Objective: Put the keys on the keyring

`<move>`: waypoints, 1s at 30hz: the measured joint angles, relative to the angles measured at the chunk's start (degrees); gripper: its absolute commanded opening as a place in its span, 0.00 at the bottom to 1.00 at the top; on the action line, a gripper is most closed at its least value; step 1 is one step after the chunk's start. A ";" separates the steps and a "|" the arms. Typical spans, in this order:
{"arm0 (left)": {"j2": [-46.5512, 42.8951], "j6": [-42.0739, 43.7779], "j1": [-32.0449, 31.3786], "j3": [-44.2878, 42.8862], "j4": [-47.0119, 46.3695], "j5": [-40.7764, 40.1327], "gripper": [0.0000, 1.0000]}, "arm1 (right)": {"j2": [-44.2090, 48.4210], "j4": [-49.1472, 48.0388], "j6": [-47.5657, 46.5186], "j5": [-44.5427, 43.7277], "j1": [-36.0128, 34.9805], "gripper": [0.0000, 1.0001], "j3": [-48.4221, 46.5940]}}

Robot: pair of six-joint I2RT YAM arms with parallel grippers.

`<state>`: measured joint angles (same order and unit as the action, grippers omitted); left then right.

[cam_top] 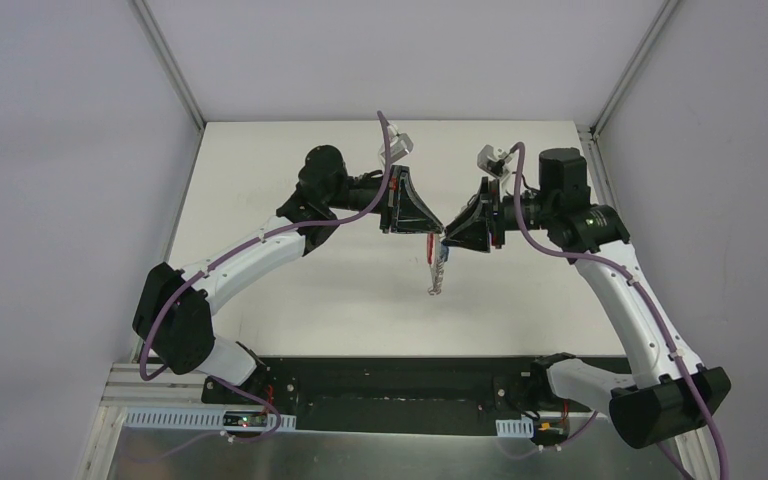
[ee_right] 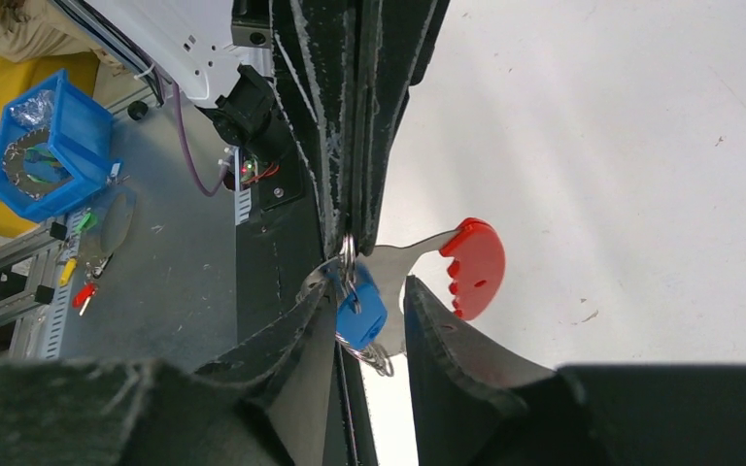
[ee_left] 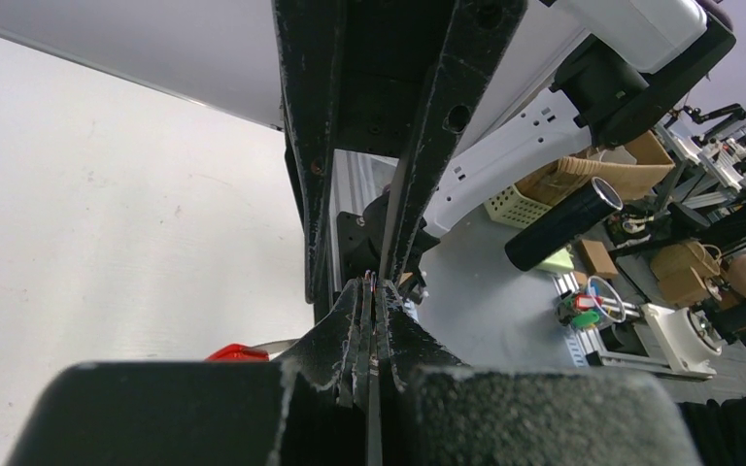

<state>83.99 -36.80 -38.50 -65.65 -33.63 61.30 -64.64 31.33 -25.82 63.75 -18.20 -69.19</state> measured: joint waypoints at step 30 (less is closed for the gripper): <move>0.33 -0.13 0.37 0.00 -0.48 -0.28 0.00 | -2.67 -2.25 3.39 3.26 -0.17 0.03 -1.05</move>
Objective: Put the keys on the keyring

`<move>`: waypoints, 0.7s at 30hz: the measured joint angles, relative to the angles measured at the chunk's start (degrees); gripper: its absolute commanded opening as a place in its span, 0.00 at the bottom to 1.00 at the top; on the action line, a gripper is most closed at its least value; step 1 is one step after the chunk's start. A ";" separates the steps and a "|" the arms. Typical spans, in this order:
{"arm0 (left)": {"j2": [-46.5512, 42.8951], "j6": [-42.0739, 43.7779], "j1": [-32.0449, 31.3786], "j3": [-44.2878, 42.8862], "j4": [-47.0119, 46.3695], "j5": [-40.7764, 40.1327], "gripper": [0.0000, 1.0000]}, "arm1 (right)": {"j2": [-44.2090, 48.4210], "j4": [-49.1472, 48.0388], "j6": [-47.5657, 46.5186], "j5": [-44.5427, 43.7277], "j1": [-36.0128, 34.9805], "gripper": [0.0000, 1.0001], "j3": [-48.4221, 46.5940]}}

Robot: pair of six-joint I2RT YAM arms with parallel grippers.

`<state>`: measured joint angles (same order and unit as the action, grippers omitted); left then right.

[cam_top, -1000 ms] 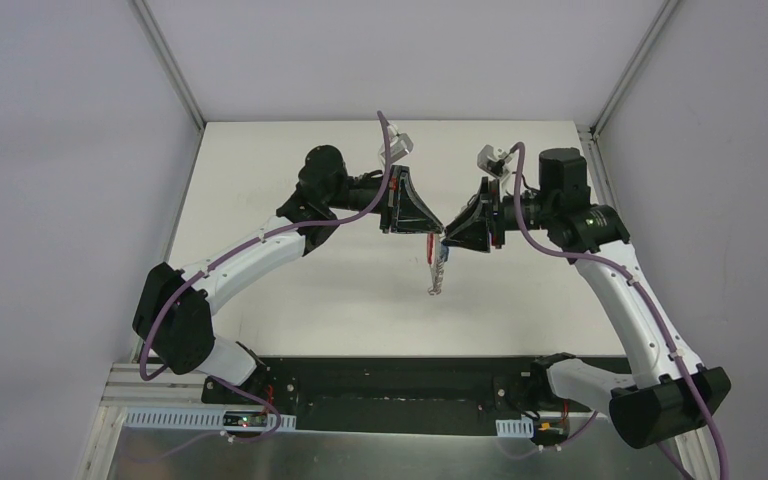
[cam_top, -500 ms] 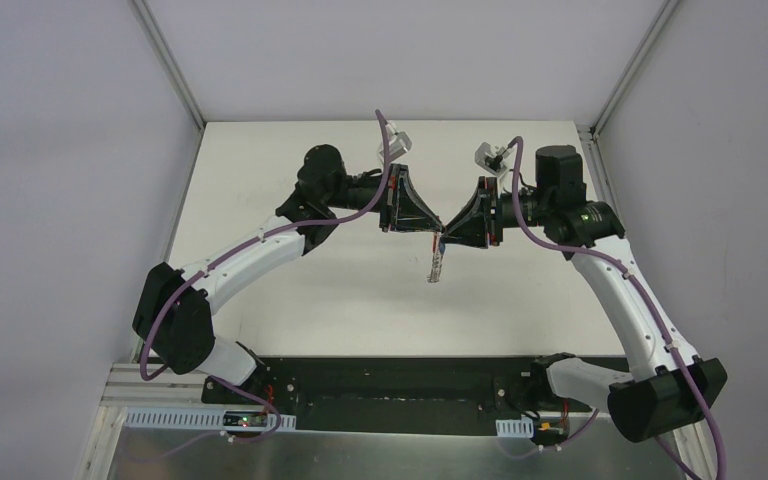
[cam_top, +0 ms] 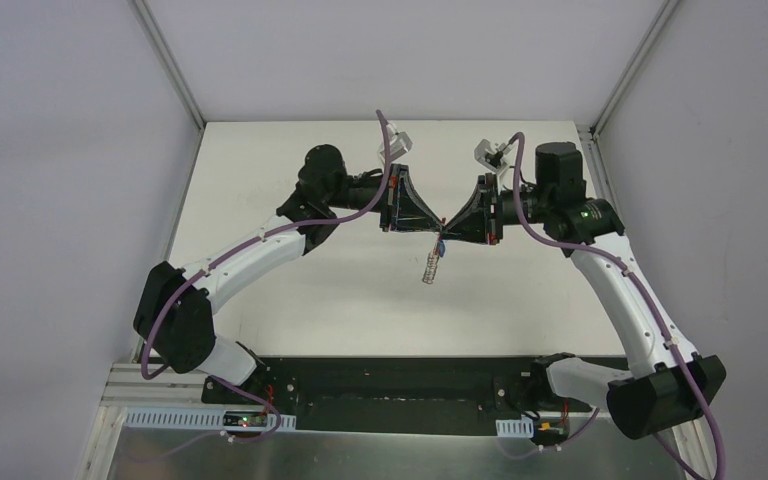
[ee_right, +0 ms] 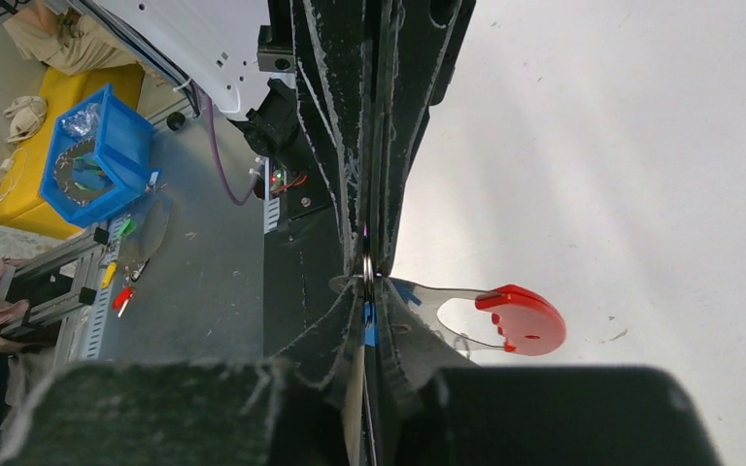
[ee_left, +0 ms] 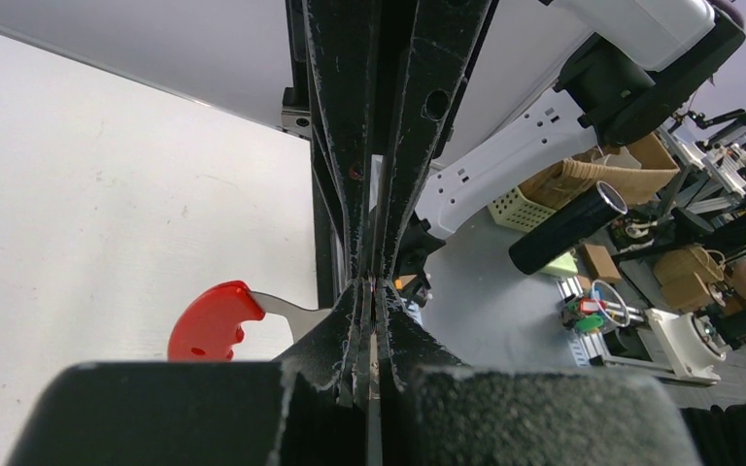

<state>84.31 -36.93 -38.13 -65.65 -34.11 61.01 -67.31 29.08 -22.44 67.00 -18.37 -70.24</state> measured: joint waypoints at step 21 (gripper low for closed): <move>-0.11 23.52 0.20 -9.51 29.00 0.33 0.22 | -4.63 15.10 -11.80 -9.18 -5.97 0.00 -7.98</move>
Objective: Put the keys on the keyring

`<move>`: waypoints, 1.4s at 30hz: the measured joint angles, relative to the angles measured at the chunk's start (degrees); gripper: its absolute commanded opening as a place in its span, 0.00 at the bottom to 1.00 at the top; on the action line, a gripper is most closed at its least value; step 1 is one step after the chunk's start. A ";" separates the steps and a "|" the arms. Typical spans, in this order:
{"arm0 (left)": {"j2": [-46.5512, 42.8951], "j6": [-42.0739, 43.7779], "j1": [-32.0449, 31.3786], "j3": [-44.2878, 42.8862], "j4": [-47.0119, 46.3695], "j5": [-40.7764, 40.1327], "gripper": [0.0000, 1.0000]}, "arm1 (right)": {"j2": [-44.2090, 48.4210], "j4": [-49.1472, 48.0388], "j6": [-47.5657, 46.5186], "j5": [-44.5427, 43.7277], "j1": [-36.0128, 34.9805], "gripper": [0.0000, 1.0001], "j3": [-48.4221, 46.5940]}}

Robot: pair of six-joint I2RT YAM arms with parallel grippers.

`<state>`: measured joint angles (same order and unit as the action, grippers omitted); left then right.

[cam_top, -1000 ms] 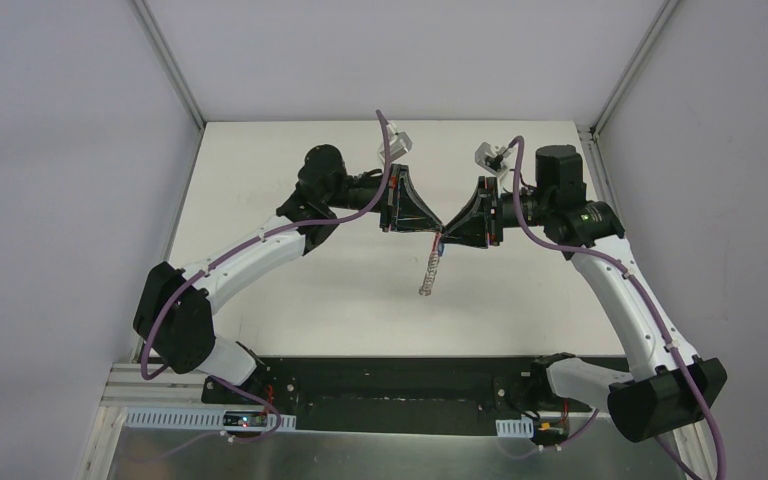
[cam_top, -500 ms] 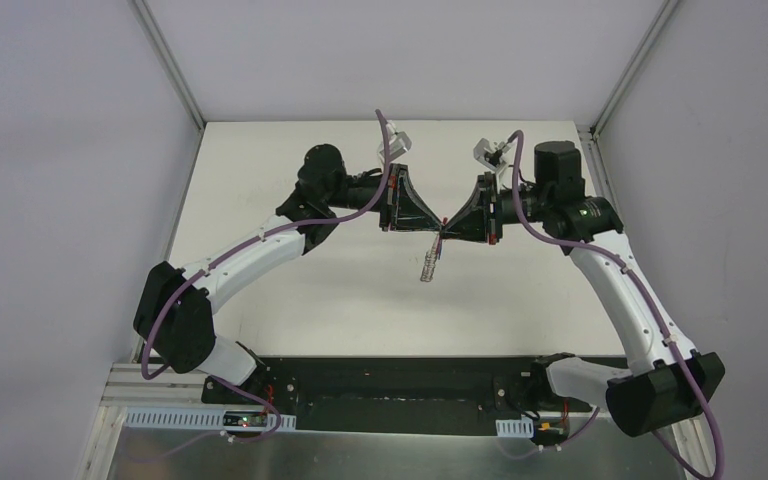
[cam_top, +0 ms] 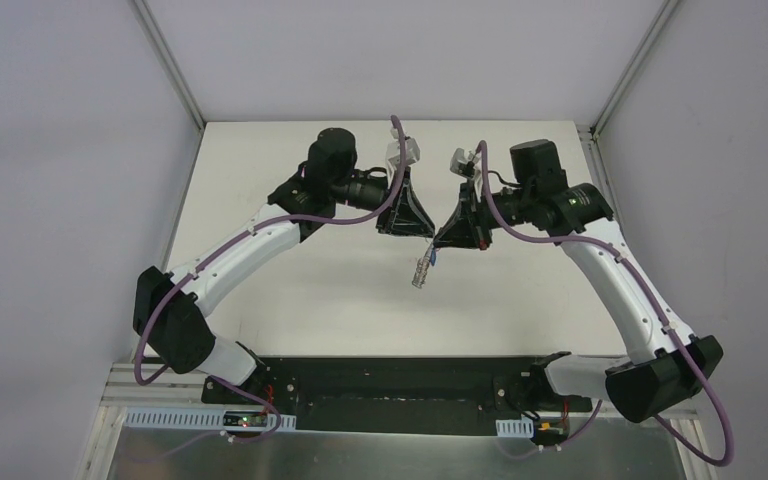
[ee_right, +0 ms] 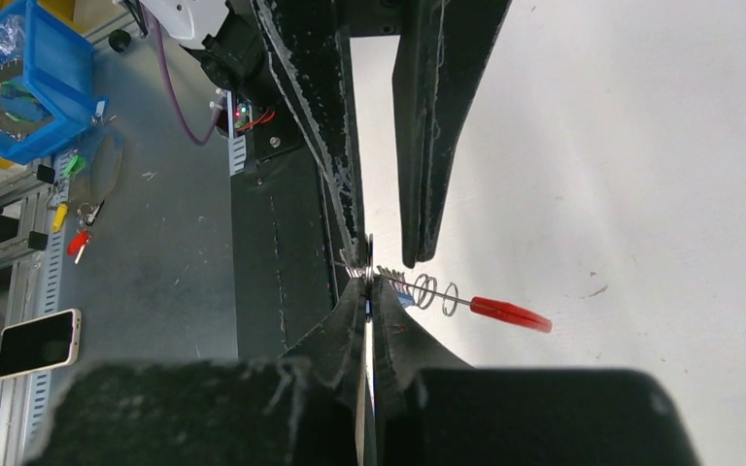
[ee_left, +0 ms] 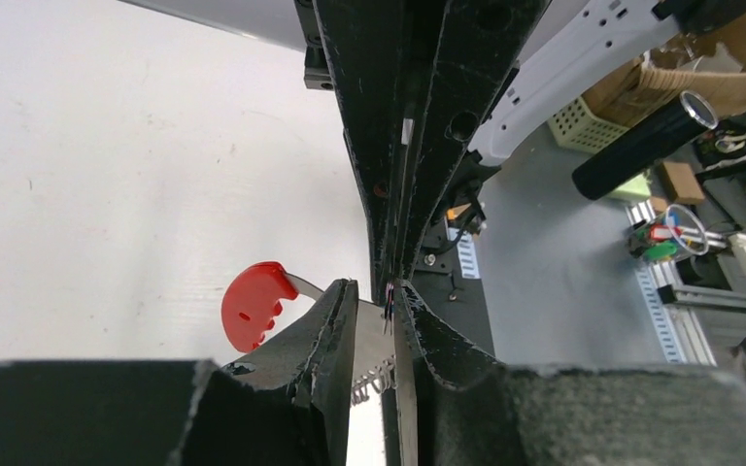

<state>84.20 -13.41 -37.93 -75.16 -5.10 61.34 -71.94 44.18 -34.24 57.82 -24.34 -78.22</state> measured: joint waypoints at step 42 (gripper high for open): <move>0.42 -2.80 -0.96 2.97 -2.71 0.11 0.00 | 5.20 -3.58 1.22 -1.29 2.82 0.26 6.01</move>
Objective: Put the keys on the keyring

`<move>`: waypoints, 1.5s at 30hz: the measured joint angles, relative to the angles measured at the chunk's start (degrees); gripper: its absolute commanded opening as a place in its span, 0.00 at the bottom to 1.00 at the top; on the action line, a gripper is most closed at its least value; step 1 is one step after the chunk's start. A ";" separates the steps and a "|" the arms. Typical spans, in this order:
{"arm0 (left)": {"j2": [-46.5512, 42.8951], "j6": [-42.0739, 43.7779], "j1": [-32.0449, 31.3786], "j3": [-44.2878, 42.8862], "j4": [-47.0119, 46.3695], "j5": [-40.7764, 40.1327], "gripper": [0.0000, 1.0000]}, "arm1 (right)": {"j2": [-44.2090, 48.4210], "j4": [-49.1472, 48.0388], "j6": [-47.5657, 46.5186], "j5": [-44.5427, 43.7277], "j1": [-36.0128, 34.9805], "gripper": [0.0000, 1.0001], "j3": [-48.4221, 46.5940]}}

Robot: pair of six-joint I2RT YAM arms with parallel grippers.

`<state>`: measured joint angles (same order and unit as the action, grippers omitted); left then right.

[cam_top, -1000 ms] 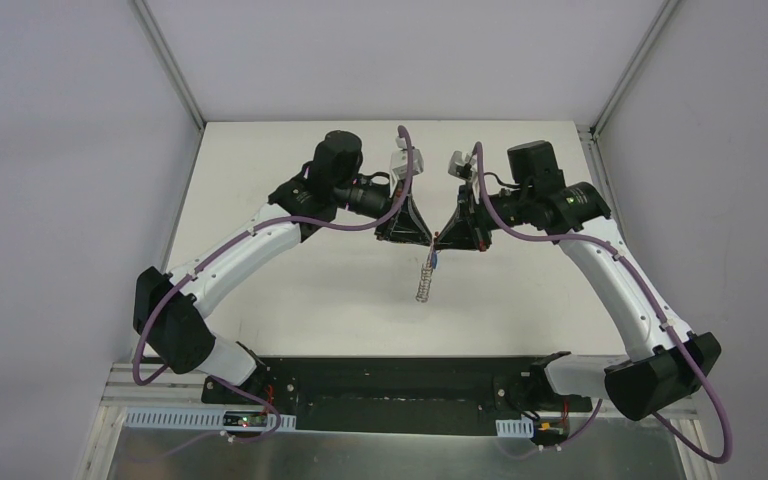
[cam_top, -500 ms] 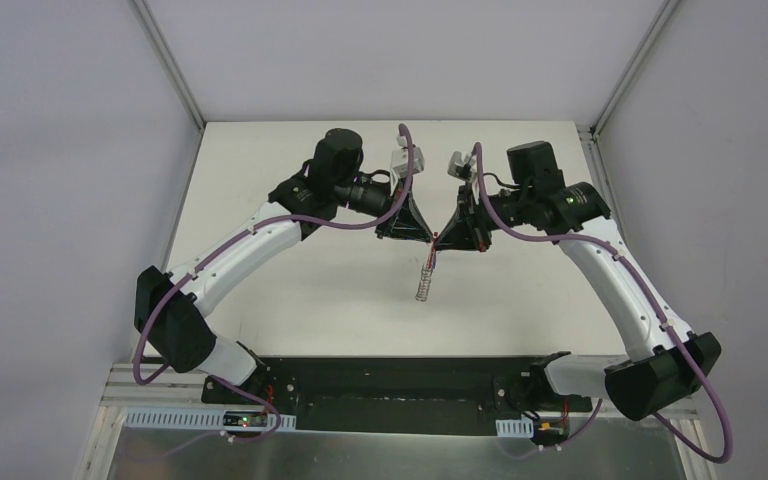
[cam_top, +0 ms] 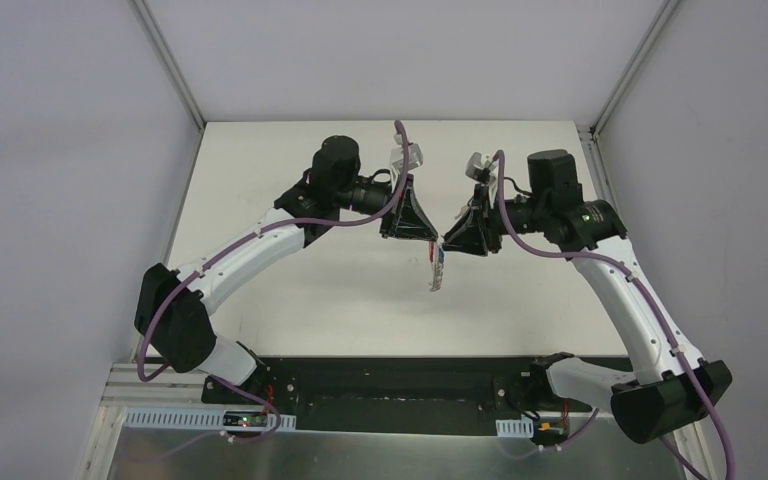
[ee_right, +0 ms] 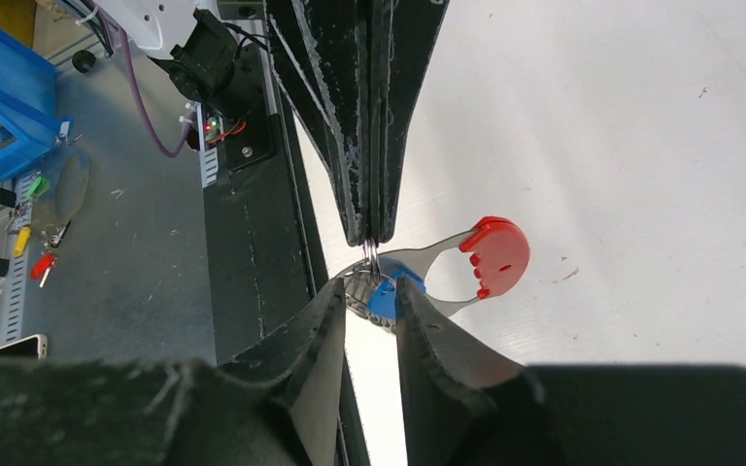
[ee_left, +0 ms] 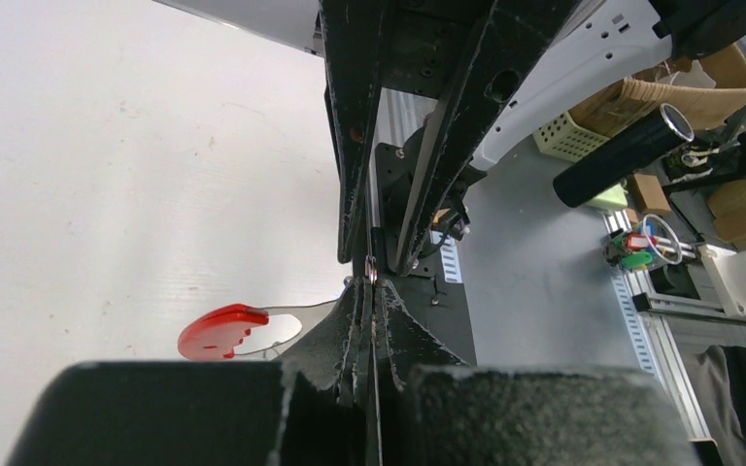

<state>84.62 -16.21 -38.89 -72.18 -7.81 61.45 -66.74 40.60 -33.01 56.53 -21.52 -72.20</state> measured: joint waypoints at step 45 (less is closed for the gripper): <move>-0.02 -12.11 0.81 4.22 -15.17 1.14 0.00 | 3.19 -4.70 0.76 1.84 1.75 0.00 6.34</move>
<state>84.60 -28.32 -38.09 -67.96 -22.98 62.59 -63.55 35.90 -32.25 58.37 -19.77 -65.87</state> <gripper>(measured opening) 0.008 0.011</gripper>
